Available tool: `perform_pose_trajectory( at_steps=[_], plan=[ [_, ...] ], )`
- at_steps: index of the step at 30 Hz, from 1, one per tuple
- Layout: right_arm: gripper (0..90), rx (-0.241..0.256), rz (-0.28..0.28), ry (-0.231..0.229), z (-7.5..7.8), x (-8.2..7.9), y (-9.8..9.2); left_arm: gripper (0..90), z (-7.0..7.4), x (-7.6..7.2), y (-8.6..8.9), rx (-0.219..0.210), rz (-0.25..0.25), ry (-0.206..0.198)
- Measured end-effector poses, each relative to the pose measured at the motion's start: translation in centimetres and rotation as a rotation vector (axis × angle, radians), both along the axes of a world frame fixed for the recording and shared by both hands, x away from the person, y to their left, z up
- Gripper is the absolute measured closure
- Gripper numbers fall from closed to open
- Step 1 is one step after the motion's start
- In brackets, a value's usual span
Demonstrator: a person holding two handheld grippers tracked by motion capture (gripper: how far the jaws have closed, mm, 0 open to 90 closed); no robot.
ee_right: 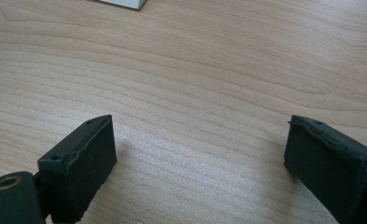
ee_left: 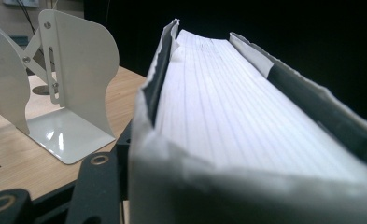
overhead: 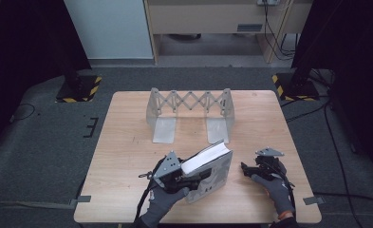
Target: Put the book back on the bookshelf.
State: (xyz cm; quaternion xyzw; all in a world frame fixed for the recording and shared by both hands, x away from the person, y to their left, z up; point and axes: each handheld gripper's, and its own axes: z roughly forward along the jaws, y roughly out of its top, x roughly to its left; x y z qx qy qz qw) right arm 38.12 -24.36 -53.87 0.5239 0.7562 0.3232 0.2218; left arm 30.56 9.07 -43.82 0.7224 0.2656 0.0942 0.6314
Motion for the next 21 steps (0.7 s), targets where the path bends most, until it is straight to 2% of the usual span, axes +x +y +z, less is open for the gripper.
perform_pose_trajectory(
  at_steps=[6, 9, 12, 16, 21],
  plan=[
    [5.6, -0.005, -0.007, 0.005, 0.0, 0.0, 0.0, 41.4, 1.6, -0.5, 0.0, -0.019, 0.015, -0.043],
    [3.5, -0.006, -0.018, 0.012, -0.1, 0.0, 0.0, 40.7, 2.3, -0.5, -0.3, 0.018, 0.027, -0.054],
    [2.6, -0.002, -0.033, 0.014, -0.1, 0.0, 0.0, 38.9, 2.3, -0.3, -0.7, 0.047, 0.025, -0.045],
    [2.0, -0.008, -0.050, 0.015, -0.1, 0.0, -0.1, 38.1, 2.4, -0.2, -0.8, 0.062, 0.020, -0.040],
    [2.2, -0.011, -0.044, 0.015, -0.1, 0.0, -0.1, 37.9, 3.1, -0.1, -0.9, 0.071, 0.019, -0.043]
  ],
)
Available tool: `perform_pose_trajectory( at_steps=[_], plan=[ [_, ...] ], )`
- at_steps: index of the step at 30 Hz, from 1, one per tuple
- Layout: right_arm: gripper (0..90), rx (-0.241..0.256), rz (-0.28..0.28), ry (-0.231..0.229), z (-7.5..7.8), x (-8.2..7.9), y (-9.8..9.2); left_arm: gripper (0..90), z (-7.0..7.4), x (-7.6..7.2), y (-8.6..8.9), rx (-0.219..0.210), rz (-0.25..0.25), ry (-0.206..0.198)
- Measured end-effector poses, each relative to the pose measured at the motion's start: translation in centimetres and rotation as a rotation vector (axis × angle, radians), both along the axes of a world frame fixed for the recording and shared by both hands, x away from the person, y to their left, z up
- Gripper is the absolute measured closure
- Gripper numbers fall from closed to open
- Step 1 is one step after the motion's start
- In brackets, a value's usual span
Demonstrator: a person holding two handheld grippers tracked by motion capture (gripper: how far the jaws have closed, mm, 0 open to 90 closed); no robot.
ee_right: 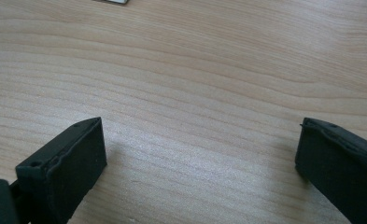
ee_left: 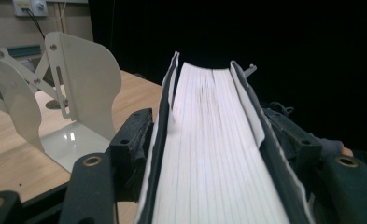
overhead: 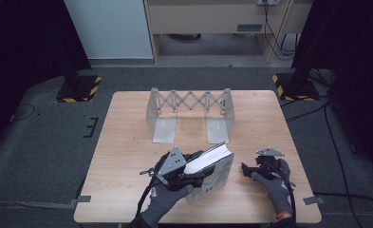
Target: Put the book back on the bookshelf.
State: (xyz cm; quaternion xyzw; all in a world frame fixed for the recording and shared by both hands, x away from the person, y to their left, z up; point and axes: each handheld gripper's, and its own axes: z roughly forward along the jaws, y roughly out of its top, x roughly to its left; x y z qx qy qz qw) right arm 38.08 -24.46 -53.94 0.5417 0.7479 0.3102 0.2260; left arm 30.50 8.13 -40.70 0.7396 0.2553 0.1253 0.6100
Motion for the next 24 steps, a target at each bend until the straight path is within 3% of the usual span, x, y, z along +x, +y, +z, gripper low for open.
perform_pose_trajectory(
  at_steps=[8, 18, 20, 21, 24],
  plan=[
    [2.9, 0.004, 0.000, -0.002, 0.0, 0.0, 0.0, 35.4, 0.8, 0.6, -0.3, 0.080, 0.011, 0.034],
    [2.8, 0.007, -0.004, -0.001, 0.0, -0.1, 0.2, 35.2, 1.2, 1.3, -1.1, 0.034, -0.008, 0.067],
    [2.8, 0.007, -0.004, -0.001, 0.0, -0.1, 0.2, 34.7, 1.2, 1.5, -1.5, 0.071, -0.014, 0.073],
    [2.8, 0.007, -0.004, -0.001, 0.0, -0.1, 0.2, 34.7, 1.3, 1.5, -1.6, 0.110, -0.003, 0.062],
    [2.8, 0.008, -0.004, -0.001, 0.0, -0.1, 0.2, 35.2, 1.4, 1.6, -1.7, 0.133, -0.003, 0.072]
  ],
)
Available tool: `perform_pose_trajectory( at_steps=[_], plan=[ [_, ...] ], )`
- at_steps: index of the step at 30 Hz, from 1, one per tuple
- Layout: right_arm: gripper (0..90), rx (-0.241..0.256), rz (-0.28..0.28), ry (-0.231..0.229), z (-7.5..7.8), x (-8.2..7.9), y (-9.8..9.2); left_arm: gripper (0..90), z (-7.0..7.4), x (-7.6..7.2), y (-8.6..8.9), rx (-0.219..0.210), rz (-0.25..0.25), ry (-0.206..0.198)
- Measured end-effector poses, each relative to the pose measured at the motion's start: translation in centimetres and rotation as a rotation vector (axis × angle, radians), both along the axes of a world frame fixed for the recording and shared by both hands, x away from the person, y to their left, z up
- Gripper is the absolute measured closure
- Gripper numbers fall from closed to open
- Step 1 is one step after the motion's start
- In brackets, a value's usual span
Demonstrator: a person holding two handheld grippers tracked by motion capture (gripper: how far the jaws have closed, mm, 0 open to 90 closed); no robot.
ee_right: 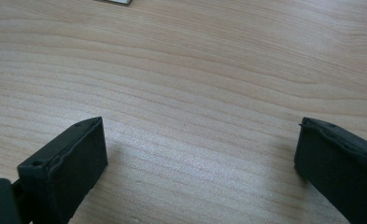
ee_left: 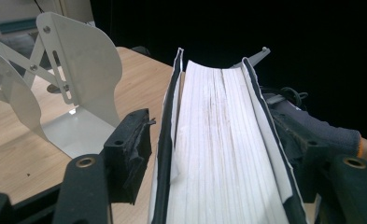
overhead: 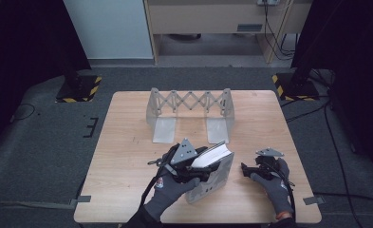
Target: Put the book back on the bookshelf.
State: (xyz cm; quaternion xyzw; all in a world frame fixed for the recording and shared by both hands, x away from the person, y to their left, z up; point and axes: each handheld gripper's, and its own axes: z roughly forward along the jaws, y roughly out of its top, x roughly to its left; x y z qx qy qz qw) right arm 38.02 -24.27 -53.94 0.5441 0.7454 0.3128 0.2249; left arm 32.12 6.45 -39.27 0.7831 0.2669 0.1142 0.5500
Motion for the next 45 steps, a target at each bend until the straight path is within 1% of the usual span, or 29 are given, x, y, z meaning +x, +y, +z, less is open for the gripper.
perform_pose_trajectory(
  at_steps=[7, 10, 15, 17, 20, 23, 24, 25, 27, 29, 32, 34, 37, 39, 41, 45],
  plan=[
    [2.8, 0.000, 0.000, 0.000, 0.00, 0.00, -0.01, 38.8, -0.05, 0.18, 0.07, -0.014, -0.012, 0.004],
    [2.8, -0.001, 0.001, 0.000, 0.00, 0.00, -0.02, 46.0, -0.07, 0.17, 0.08, -0.020, -0.027, -0.004],
    [2.8, 0.000, 0.000, 0.000, 0.00, 0.00, -0.01, 49.1, -0.10, 0.20, 0.11, -0.027, -0.026, -0.008],
    [2.8, -0.001, 0.002, -0.001, 0.00, 0.01, -0.02, 49.7, -0.10, 0.29, 0.18, -0.029, -0.022, -0.004],
    [2.8, -0.001, 0.001, 0.000, 0.00, 0.02, -0.02, 50.6, -0.08, 0.23, 0.15, -0.026, -0.009, -0.012],
    [2.8, -0.001, 0.002, -0.001, 0.00, 0.02, -0.02, 50.8, -0.07, 0.27, 0.13, -0.027, 0.003, -0.007],
    [2.8, -0.001, 0.002, -0.001, 0.00, 0.02, -0.02, 50.7, -0.06, 0.33, 0.16, -0.027, -0.001, -0.004],
    [2.8, -0.003, 0.004, 0.000, 0.00, 0.02, -0.04, 50.3, -0.03, 0.40, 0.20, -0.025, -0.006, 0.001],
    [2.8, -0.003, 0.004, 0.000, 0.00, 0.02, -0.04, 48.2, 0.10, 0.70, 0.27, -0.010, -0.017, 0.034],
    [2.8, -0.004, 0.004, -0.002, -0.01, 0.05, -0.03, 46.1, 0.12, 0.83, 0.28, -0.006, -0.024, 0.041],
    [2.8, -0.004, 0.004, -0.001, 0.00, 0.04, -0.03, 44.5, 0.08, 0.86, 0.30, -0.009, -0.029, 0.037],
    [2.8, -0.002, 0.004, 0.000, 0.00, 0.04, -0.02, 42.3, 0.09, 0.86, 0.27, -0.004, -0.036, 0.039],
    [2.8, -0.002, 0.005, 0.000, 0.00, 0.06, -0.01, 41.6, 0.09, 0.77, 0.23, -0.002, -0.041, 0.035],
    [2.8, -0.005, 0.008, 0.001, 0.00, 0.07, -0.03, 44.5, 0.02, 0.67, 0.22, -0.012, -0.036, 0.024],
    [2.8, -0.006, 0.009, -0.001, -0.01, 0.07, -0.04, 47.5, 0.01, 0.65, 0.23, -0.016, -0.028, 0.022],
    [2.8, -0.007, 0.011, -0.001, -0.02, 0.08, -0.05, 49.8, 0.01, 0.64, 0.26, -0.018, -0.012, 0.018]
  ],
)
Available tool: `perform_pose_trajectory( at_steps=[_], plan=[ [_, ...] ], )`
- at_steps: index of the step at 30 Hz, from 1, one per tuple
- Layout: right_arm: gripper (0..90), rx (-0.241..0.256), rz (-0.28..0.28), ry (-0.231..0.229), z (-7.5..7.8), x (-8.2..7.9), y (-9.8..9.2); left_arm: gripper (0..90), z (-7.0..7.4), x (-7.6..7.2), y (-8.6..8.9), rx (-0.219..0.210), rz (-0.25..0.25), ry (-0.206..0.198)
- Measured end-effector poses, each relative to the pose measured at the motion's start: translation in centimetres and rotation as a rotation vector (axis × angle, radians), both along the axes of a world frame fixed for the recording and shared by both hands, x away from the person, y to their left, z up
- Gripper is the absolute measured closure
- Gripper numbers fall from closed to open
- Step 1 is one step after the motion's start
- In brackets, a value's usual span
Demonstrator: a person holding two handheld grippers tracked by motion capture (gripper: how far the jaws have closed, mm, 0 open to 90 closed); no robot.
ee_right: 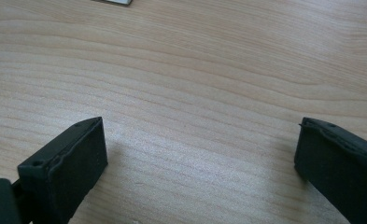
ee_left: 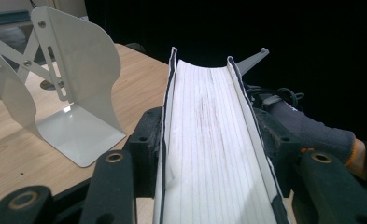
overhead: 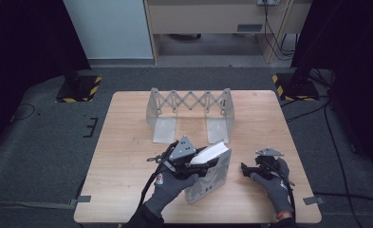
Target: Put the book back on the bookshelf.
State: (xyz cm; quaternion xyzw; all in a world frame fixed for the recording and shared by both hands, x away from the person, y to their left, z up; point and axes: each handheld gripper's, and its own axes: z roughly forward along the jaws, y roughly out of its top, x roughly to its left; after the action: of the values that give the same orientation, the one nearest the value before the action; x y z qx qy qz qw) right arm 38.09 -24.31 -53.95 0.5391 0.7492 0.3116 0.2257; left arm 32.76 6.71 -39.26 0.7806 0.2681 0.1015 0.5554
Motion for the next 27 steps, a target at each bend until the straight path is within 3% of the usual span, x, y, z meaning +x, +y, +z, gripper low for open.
perform_pose_trajectory(
  at_steps=[12, 17, 27],
  plan=[
    [2.8, 0.000, 0.000, 0.000, 0.0, 0.0, 0.0, 51.4, 0.0, 0.4, 0.3, -0.020, 0.041, 0.008],
    [2.8, 0.000, 0.001, 0.000, 0.0, 0.0, 0.0, 51.9, 0.0, 0.7, 0.7, -0.035, 0.076, 0.029],
    [2.8, 0.001, 0.000, 0.002, 0.0, 0.0, 0.0, 52.1, 0.4, 0.6, 2.2, -0.023, 0.113, 0.038]
  ],
)
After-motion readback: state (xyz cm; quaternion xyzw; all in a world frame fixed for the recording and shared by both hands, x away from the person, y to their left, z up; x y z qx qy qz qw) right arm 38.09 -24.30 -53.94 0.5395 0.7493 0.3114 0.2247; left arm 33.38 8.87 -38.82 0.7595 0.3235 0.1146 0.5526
